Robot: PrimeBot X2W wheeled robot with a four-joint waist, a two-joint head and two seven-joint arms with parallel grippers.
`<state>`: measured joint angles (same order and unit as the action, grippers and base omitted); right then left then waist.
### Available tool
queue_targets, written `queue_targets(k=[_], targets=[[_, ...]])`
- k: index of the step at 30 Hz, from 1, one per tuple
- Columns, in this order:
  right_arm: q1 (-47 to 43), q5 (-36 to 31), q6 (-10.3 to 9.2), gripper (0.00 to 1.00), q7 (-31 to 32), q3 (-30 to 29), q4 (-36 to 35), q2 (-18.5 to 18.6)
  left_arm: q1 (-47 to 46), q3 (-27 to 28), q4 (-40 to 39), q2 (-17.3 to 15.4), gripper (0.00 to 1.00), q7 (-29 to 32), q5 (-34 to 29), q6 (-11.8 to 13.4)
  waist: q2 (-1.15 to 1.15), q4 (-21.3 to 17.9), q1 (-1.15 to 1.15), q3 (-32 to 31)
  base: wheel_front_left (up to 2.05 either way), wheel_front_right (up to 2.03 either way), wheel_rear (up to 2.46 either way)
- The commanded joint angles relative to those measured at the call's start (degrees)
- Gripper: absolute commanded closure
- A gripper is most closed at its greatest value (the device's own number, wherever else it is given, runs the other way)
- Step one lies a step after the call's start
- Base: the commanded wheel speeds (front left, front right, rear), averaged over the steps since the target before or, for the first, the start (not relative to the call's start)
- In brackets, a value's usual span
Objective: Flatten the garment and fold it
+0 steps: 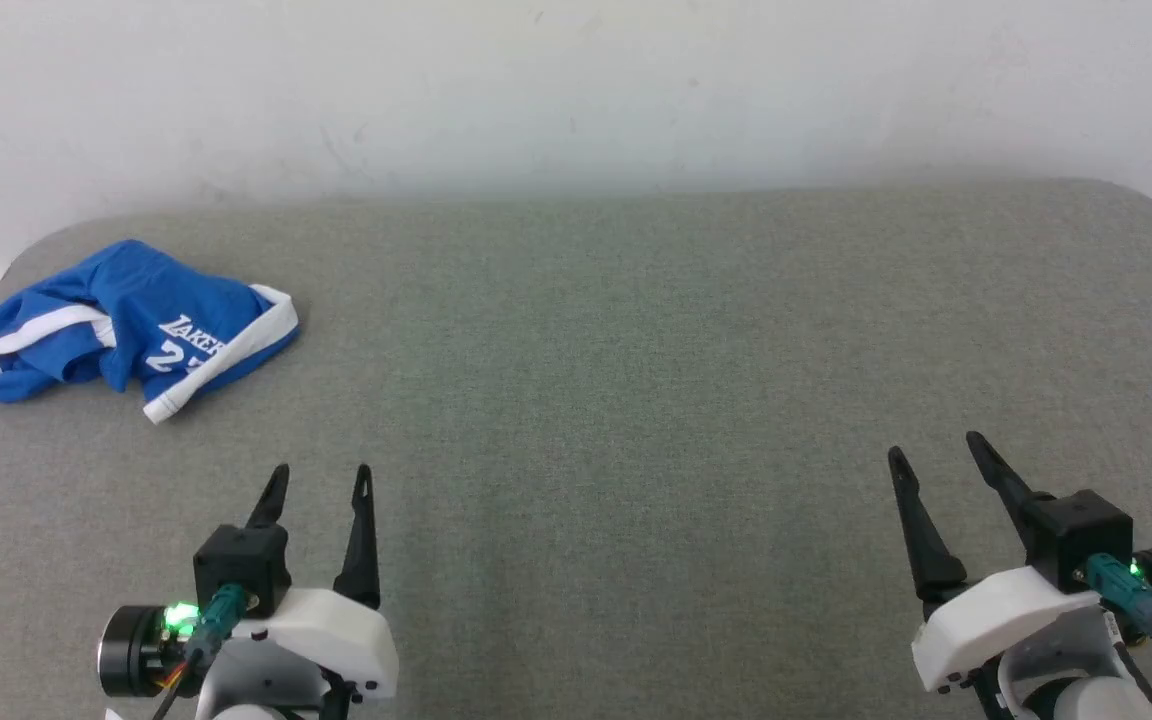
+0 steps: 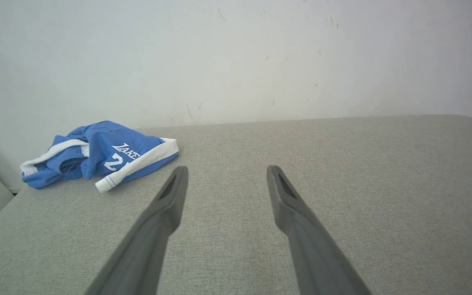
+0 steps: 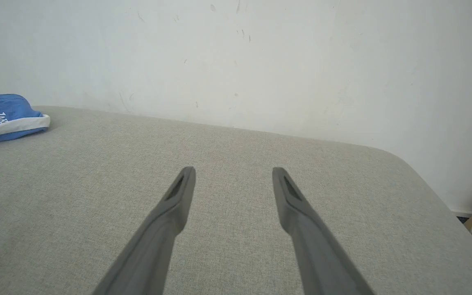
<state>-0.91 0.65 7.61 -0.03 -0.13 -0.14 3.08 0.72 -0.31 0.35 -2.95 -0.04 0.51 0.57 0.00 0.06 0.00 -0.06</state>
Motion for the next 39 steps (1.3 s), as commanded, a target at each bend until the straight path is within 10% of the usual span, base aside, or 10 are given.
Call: queue_targets(k=[1, 39], targets=[[0.04, 0.67, -0.01, 0.00, 0.06, -0.21, -0.27, -0.02, 0.00, 0.12, -0.13, 0.00, 0.00, -0.45, 0.51, 0.30, 0.00, 0.08, 0.00, -0.01, 0.00, 0.00, 0.00], [0.04, 8.39, -0.05, 0.00, -0.57, 0.48, -2.98, -0.08, -1.52, 3.09, 1.70, -1.44, 0.00, -5.90, 4.21, 2.50, 0.00, 13.03, 0.00, -0.74, 0.00, 0.00, 0.00]])
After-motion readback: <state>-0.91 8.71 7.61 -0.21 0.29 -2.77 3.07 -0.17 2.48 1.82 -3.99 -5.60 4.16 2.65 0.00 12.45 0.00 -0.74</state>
